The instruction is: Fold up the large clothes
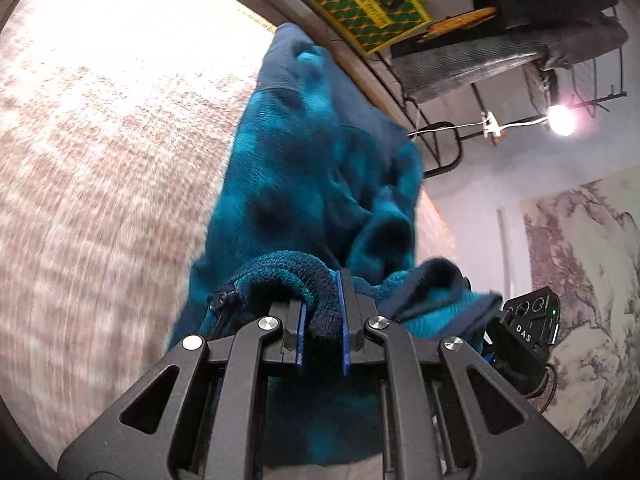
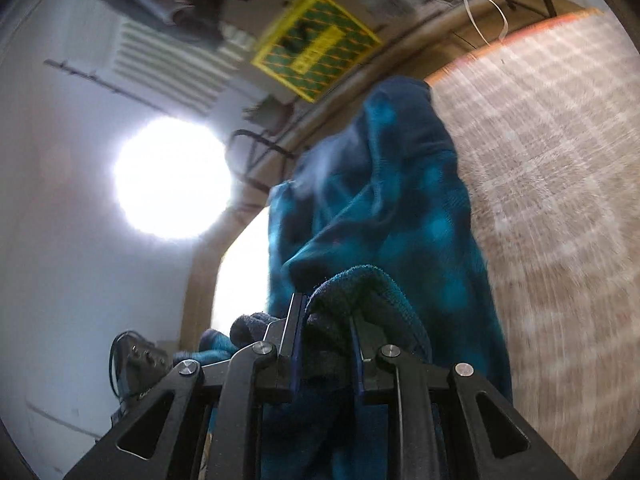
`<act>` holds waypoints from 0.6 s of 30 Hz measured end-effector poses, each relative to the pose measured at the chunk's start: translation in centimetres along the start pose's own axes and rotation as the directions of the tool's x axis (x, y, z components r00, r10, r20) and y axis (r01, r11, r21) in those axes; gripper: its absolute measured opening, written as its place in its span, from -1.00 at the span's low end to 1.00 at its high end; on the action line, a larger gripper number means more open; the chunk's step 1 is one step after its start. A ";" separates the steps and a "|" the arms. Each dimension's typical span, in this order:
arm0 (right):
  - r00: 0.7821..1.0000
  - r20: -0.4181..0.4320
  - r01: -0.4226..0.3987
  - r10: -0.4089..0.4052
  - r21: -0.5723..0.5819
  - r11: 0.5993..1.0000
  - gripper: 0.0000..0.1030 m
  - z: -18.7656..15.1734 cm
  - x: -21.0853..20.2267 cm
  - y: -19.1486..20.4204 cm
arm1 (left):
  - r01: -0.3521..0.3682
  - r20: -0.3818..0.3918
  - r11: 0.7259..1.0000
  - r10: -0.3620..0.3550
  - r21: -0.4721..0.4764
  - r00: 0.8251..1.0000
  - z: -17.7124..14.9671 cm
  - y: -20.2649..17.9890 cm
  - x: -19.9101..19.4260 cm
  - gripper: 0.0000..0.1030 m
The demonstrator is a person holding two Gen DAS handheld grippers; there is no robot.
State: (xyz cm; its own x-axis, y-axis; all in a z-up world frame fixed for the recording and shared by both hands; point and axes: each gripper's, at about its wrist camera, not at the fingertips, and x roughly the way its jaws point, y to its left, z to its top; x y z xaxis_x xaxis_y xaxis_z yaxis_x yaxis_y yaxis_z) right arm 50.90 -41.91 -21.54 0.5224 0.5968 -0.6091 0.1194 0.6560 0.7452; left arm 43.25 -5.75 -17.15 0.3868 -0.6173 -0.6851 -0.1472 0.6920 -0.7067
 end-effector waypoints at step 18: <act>0.937 0.017 -0.348 0.348 0.087 0.933 0.48 3.5 -3.9 -6.5 | 0.157 -0.076 0.987 -0.155 0.022 0.985 3.4 1.4 -2.3 -0.24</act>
State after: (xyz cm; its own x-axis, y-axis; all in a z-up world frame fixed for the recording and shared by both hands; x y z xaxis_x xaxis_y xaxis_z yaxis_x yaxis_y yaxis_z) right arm 51.05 -50.09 -23.06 0.5454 0.7799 -0.3071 0.0035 0.3642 0.9313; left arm 45.25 -2.10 -16.01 0.3349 -0.7435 -0.5788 -0.0650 0.5945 -0.8014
